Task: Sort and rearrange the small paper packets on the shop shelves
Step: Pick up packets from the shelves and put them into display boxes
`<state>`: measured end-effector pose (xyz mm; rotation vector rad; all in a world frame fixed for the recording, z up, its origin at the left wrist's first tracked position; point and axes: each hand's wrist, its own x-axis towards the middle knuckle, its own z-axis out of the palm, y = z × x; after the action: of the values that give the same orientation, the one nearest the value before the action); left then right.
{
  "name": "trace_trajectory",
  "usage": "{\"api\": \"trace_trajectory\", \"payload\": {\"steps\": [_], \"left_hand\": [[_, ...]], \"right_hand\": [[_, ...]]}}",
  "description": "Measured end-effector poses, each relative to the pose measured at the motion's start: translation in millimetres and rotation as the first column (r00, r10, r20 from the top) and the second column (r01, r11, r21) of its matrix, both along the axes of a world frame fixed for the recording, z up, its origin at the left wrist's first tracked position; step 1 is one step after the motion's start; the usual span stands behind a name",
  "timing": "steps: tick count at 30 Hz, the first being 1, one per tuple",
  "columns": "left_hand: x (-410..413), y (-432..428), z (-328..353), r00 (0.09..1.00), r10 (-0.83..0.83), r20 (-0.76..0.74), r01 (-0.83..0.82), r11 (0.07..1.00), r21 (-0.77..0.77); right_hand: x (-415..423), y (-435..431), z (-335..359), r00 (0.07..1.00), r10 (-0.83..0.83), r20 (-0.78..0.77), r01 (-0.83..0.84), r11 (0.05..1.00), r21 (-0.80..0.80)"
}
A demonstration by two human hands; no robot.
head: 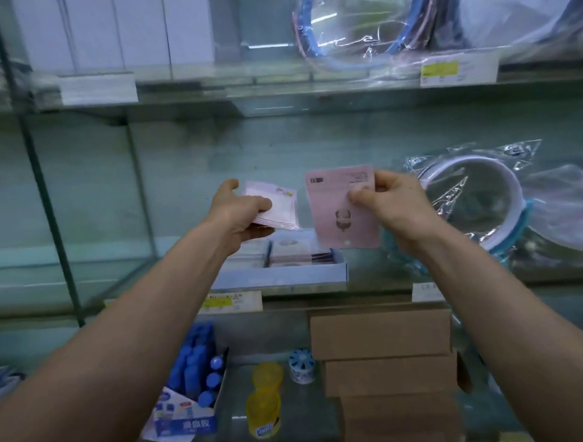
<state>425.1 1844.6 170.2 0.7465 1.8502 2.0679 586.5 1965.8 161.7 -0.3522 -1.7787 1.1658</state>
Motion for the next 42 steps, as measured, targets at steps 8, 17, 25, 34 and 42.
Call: {"api": "trace_trajectory", "payload": {"steps": [8, 17, 25, 34, 42], "left_hand": [[-24.2, -11.7, -8.5, 1.0, -0.004, 0.008, 0.006, 0.988, -0.156], [-44.1, 3.1, 9.8, 0.993, -0.061, -0.106, 0.029, 0.96, -0.278], [-64.2, 18.7, 12.5, 0.966, -0.25, 0.062, 0.256, 0.904, -0.342], [-99.9, 16.3, -6.8, 0.964, -0.21, 0.166, 0.249, 0.931, -0.268], [-114.8, 18.2, -18.2, 0.969, -0.224, 0.106, 0.243, 0.942, -0.23]], "right_hand": [[-45.8, 27.3, -9.0, 0.995, 0.093, -0.026, -0.097, 0.971, -0.218], [-80.5, 32.1, 5.2, 1.0, 0.001, 0.009, -0.001, 1.0, -0.003], [-106.6, 12.1, 8.6, 0.971, 0.181, 0.156, -0.216, 0.944, 0.25], [-103.4, 31.1, 9.8, 0.776, 0.2, 0.599, -0.376, 0.908, 0.184], [-122.0, 44.7, -3.9, 0.832, 0.148, 0.535, -0.191, 0.981, 0.025]]}}
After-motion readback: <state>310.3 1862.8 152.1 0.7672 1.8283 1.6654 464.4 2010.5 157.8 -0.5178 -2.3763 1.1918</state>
